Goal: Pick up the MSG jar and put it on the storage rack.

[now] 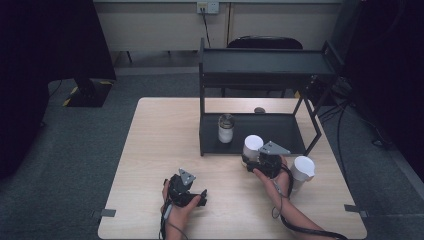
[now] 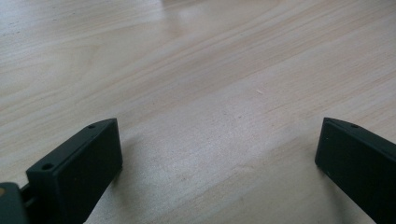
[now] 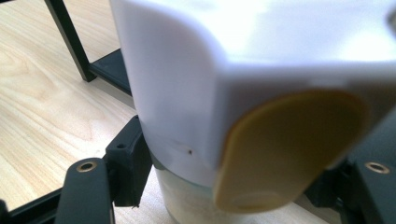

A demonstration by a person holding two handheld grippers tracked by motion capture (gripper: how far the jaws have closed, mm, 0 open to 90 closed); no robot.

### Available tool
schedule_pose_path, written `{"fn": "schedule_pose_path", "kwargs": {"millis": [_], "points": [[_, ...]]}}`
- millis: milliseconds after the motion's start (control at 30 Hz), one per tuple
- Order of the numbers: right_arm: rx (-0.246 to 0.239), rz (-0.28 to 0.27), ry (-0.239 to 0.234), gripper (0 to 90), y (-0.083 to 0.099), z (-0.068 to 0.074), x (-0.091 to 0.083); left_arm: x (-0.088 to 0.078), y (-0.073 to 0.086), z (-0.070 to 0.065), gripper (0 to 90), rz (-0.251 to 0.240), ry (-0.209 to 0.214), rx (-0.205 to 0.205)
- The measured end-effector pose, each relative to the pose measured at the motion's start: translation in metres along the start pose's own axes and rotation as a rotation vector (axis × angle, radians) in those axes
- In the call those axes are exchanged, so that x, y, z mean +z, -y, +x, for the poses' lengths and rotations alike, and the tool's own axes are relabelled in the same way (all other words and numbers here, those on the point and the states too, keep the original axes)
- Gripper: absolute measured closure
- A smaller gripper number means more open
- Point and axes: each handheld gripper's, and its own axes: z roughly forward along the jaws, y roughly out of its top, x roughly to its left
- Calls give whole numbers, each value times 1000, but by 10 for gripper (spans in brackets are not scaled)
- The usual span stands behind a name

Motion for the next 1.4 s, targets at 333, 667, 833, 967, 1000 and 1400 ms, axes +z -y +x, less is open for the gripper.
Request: {"fn": "schedule_pose_path", "kwargs": {"millis": [333, 667, 833, 967, 1000, 1400], "points": [[-38, 7, -6, 307, -5, 5, -1, 0, 0, 0, 0, 0, 0, 0], [-19, -1, -22, 307, -16, 1, -3, 0, 0, 0, 0, 0, 0, 0], [-14, 1, -33, 308, -21, 2, -1, 0, 0, 0, 0, 0, 0, 1], [2, 4, -43, 307, -24, 1, 1, 0, 0, 0, 0, 0, 0, 1], [9, 3, -42, 307, -25, 1, 1, 0, 0, 0, 0, 0, 0, 0], [21, 2, -47, 308, -39, -6, 7, 0, 0, 0, 0, 0, 0, 0]]}}
